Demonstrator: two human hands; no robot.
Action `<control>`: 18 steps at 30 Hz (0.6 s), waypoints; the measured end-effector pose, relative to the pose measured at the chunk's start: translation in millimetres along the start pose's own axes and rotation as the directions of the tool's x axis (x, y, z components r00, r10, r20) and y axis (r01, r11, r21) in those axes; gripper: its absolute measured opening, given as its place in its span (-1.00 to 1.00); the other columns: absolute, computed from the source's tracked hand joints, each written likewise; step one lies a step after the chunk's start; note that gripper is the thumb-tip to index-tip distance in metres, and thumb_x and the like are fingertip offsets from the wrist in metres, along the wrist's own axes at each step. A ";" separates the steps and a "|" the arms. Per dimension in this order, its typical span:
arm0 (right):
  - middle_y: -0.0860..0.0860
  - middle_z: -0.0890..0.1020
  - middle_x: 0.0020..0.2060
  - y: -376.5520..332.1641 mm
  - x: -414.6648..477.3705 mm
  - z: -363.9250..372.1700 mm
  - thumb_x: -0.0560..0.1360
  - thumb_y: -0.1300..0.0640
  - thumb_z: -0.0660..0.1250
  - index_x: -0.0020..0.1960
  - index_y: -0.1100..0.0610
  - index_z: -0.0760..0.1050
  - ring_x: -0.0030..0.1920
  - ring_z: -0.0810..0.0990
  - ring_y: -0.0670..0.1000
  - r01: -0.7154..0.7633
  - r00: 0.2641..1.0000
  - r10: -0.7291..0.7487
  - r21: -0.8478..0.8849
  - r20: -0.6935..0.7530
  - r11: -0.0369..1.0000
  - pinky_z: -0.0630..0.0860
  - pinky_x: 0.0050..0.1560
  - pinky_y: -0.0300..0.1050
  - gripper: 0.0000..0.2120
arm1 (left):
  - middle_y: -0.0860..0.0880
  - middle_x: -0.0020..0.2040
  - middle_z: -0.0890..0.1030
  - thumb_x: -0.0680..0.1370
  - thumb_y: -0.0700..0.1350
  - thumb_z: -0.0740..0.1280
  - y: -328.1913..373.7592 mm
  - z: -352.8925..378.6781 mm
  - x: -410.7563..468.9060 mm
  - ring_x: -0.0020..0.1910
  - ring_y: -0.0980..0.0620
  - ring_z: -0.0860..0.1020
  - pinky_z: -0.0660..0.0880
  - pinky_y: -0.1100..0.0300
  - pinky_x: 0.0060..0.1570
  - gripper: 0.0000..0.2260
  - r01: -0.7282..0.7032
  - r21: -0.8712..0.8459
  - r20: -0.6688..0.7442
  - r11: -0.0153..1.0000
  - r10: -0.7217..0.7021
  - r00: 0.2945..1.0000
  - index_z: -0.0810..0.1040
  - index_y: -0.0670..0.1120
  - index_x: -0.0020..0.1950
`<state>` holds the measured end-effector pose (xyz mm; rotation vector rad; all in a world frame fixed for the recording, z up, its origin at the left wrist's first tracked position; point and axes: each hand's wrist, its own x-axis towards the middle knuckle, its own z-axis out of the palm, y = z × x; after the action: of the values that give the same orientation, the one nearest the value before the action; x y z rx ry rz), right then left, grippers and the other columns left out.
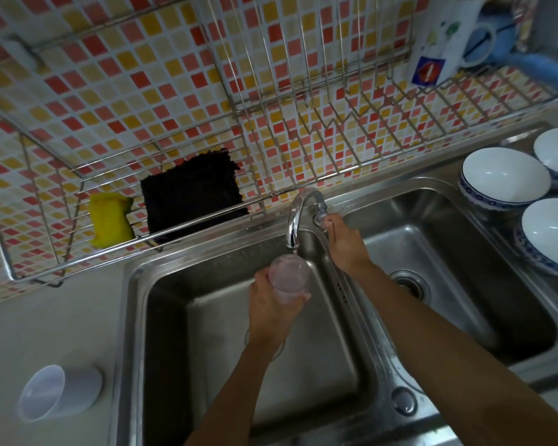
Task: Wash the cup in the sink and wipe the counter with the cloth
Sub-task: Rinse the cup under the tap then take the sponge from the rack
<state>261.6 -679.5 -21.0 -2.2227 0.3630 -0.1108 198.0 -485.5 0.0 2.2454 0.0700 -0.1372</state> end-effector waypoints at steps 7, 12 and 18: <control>0.12 0.20 0.51 37.8 -60.4 31.9 0.60 -0.11 0.01 0.55 0.06 -0.02 0.48 0.22 0.17 0.008 0.999 -0.003 -0.111 0.052 0.994 0.27 0.42 0.18 -0.42 | 0.08 0.17 0.40 0.29 0.03 0.57 -25.9 -20.8 -1.7 0.05 0.10 0.47 0.44 0.26 -0.06 -0.29 0.029 0.171 0.184 0.985 -0.061 0.981 0.30 -0.01 0.31; 0.21 0.36 0.42 68.3 -93.8 42.7 0.58 0.10 -0.01 0.46 0.29 0.26 0.42 0.36 0.18 0.159 0.987 -0.155 -0.501 0.050 0.851 0.09 0.46 0.02 -0.50 | 0.03 0.14 0.41 0.32 0.10 0.52 -47.7 -28.6 -3.1 0.02 0.05 0.49 0.44 0.20 -0.06 -0.39 -0.017 0.359 0.331 0.933 -0.111 0.937 0.34 -0.05 0.24; 0.26 0.32 0.43 68.6 -92.5 45.3 0.37 0.38 0.21 0.46 0.33 0.22 0.44 0.30 0.21 0.155 0.988 -0.110 -0.613 0.111 0.775 -0.09 0.46 0.01 -0.35 | 0.01 0.12 0.41 0.24 0.23 0.45 -57.1 -29.7 0.8 0.13 -0.03 0.48 0.45 0.15 -0.02 -0.27 -0.082 0.494 0.465 0.866 -0.184 0.866 0.34 -0.03 0.30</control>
<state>167.4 -658.5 -98.5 -2.9054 0.2170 0.0180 195.4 -426.5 -25.7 2.6470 -0.2106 -0.8564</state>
